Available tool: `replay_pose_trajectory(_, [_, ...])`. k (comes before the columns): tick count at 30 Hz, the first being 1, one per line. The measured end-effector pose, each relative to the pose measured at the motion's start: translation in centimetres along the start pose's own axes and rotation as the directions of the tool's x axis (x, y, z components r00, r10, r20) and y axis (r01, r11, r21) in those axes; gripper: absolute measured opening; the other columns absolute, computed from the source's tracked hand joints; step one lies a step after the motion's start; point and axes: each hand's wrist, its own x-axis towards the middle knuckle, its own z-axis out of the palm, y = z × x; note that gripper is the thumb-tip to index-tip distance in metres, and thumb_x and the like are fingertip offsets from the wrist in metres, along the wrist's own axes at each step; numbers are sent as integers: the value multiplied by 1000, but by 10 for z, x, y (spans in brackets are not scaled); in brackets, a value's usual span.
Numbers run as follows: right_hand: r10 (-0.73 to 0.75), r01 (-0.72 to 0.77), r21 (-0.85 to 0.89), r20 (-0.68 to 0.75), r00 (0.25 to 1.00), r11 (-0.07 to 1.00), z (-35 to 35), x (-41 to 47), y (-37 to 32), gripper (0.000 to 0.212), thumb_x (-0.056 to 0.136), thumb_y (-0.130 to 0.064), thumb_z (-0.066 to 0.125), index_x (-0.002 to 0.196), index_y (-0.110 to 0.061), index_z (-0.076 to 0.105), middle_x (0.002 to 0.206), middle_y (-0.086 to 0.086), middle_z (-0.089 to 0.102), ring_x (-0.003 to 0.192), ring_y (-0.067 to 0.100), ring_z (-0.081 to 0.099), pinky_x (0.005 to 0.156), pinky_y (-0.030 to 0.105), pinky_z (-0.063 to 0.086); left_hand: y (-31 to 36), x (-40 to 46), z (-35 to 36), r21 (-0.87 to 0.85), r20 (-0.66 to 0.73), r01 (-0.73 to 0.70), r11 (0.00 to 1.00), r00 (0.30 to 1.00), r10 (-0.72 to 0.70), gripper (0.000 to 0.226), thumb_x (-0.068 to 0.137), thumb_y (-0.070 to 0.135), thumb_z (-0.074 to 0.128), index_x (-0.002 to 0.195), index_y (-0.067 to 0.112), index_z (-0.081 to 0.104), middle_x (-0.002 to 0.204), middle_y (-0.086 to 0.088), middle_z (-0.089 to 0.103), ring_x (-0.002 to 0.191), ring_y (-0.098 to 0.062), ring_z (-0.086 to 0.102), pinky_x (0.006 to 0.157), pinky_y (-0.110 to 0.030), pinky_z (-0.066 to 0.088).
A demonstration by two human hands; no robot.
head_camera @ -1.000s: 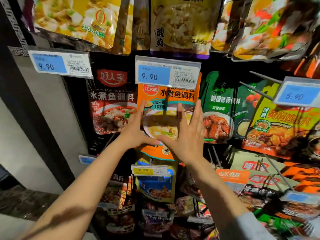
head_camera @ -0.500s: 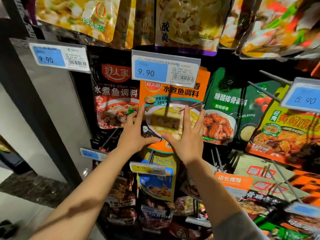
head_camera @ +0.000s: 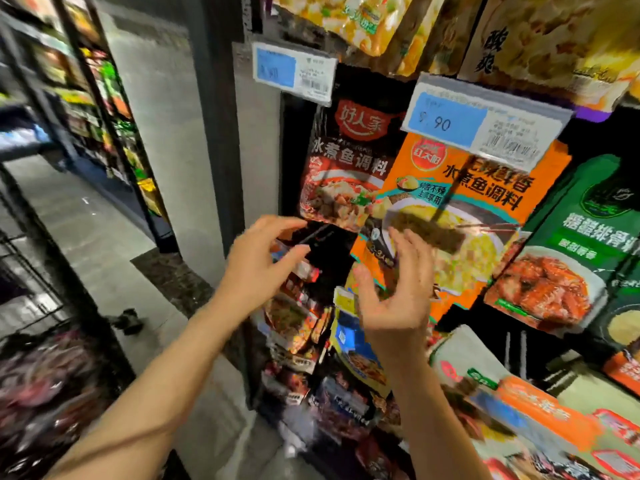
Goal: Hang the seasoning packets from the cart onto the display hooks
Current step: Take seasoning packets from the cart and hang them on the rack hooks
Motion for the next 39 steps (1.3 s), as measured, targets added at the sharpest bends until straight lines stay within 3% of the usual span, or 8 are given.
replay_pose_trajectory(8, [25,-112,177,430,902,978,87,-50,-96,45,86,-32,60,130,-27,49,124,-20,45,125,10,44,101,43,42,-42,-74,-145,37,-242,252,967,941,-236,36,85,25,70,118,33,60,103,9,63,93,-5,60,87,-25,50])
replay_pose_trajectory(17, [-129,-139,290,738,662,947,187,-155,-254,48,89,-33,61,134,-26,45,128,-12,37,123,11,40,102,40,42,-107,-233,-356,145,-551,611,778,703,-449,39,89,24,66,126,20,57,114,5,60,106,-9,54,94,-28,42])
replay_pose_trajectory(19, [-173,-127,315,764,621,940,206,-181,-285,49,89,-28,63,134,-23,44,130,-9,38,121,5,41,100,20,40,-109,-275,-390,120,-604,668,735,637,-480,37,87,22,68,123,19,59,113,4,61,105,-11,56,91,-26,42])
replay_pose_trajectory(22, [-207,-155,316,851,483,936,230,-215,-322,51,90,-24,63,136,-19,42,126,-7,37,92,-21,42,72,-8,30,-113,-339,-431,111,-649,738,666,561,-514,39,85,23,70,123,19,60,111,-2,64,102,-14,58,91,-30,44])
replay_pose_trajectory(25, [-265,-112,329,885,383,937,251,-247,-348,54,89,-34,61,138,-23,39,128,-7,36,101,-3,45,84,1,34,-112,-395,-456,131,-673,792,596,513,-533,43,84,23,71,125,17,58,106,-3,62,100,-22,60,90,-40,48])
replay_pose_trajectory(27, [-269,-127,326,904,333,937,262,-264,-359,54,90,-36,60,139,-26,39,137,-4,35,123,14,42,105,23,34,-111,-424,-461,149,-674,829,539,485,-558,44,84,19,71,126,18,56,106,0,60,98,-20,59,87,-37,48])
replay_pose_trajectory(33, [-202,-134,236,953,226,963,287,-293,-362,56,88,-38,61,138,-33,38,146,-6,32,134,15,32,112,42,30,-127,-459,-454,131,-653,868,479,439,-617,47,84,21,71,128,20,55,114,-4,59,101,-18,57,91,-40,49])
replay_pose_trajectory(39, [-52,-201,84,986,160,976,302,-298,-320,65,85,-40,64,142,-32,33,149,-8,28,136,13,30,111,47,31,-164,-444,-419,266,-539,822,504,560,-629,57,86,32,68,138,21,48,141,-6,43,133,-23,37,109,-36,30])
